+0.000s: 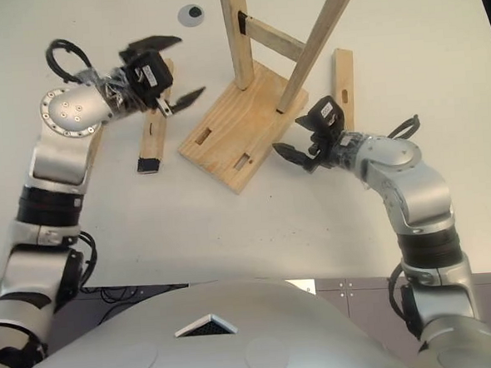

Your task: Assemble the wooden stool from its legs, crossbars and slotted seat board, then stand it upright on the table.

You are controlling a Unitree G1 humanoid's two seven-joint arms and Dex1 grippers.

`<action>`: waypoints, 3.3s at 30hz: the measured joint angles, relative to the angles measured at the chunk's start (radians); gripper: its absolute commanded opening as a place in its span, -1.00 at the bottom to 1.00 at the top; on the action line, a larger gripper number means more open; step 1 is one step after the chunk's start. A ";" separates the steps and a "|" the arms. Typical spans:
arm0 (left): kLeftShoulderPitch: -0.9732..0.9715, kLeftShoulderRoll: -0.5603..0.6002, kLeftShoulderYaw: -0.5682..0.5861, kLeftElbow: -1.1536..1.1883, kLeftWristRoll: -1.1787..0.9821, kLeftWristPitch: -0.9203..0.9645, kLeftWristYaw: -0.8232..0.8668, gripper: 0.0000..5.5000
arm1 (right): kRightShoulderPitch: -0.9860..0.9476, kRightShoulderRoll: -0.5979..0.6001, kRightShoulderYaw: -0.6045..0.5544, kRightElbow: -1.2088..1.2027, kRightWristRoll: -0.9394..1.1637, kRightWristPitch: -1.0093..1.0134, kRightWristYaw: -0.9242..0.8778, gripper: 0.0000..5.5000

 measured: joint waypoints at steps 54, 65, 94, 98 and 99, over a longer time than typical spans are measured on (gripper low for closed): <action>0.649 0.003 0.603 -0.046 -0.558 0.283 -0.018 -0.01 | -0.193 0.088 -0.057 0.262 -0.325 -0.162 -0.093 0.40; 0.632 0.000 0.592 -0.025 -0.589 0.293 -0.019 -0.55 | -0.193 0.088 -0.047 0.279 -0.325 -0.165 -0.093 0.40; 0.258 -0.321 0.135 -0.579 -0.546 0.104 0.103 -0.55 | -0.412 0.481 -0.472 0.054 1.152 0.161 -0.507 0.10; 0.264 -0.317 0.127 -0.579 -0.533 0.090 0.100 -0.55 | -0.423 0.478 -0.467 0.058 1.193 0.145 -0.531 -0.13; 0.266 -0.317 0.127 -0.579 -0.533 0.089 0.100 -0.55 | -0.423 0.477 -0.466 0.059 1.195 0.143 -0.532 -0.18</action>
